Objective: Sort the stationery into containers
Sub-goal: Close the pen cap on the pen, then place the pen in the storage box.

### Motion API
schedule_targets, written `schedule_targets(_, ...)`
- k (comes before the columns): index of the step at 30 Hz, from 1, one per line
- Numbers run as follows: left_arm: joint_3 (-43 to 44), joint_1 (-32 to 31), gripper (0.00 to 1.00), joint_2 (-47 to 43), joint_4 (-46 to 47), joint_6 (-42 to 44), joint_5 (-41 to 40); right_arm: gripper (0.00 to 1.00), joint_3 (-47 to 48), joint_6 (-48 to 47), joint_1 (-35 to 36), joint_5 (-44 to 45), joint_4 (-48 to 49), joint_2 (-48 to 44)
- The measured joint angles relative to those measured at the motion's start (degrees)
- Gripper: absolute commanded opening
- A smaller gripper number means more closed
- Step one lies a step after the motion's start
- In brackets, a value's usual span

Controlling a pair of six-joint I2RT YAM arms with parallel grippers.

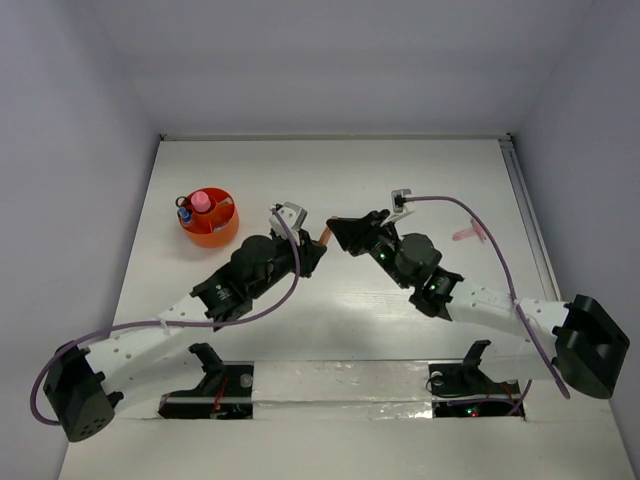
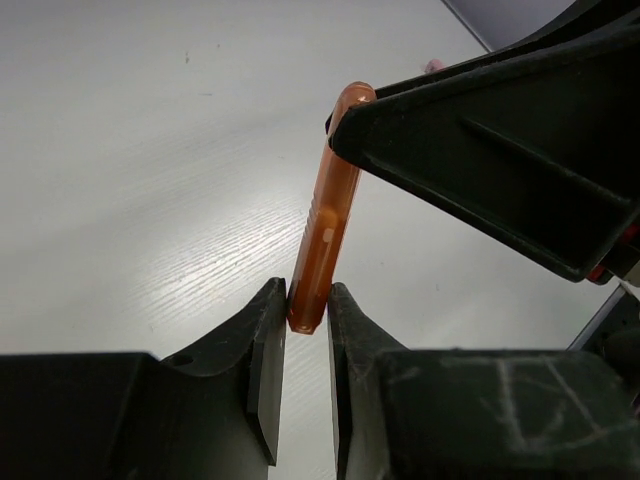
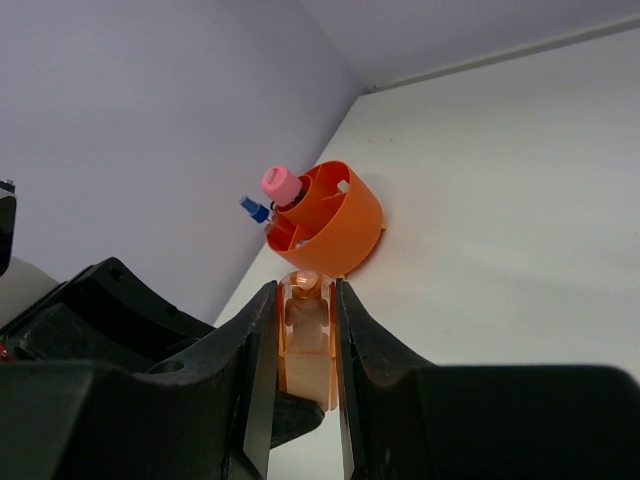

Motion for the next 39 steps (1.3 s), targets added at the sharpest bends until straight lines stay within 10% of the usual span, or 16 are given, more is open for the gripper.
schedule_targets(19,4.57,1.77,0.0,2.16,-10.47,-0.92,4.7,0.0,1.51,0.81,3.26,5.81,-1.51,3.23)
schedule_targets(39,3.08,4.37,0.94,-21.77,-6.56,-7.5,-0.68,0.0,32.17,-0.9,-5.35,-6.03,-10.58,26.82)
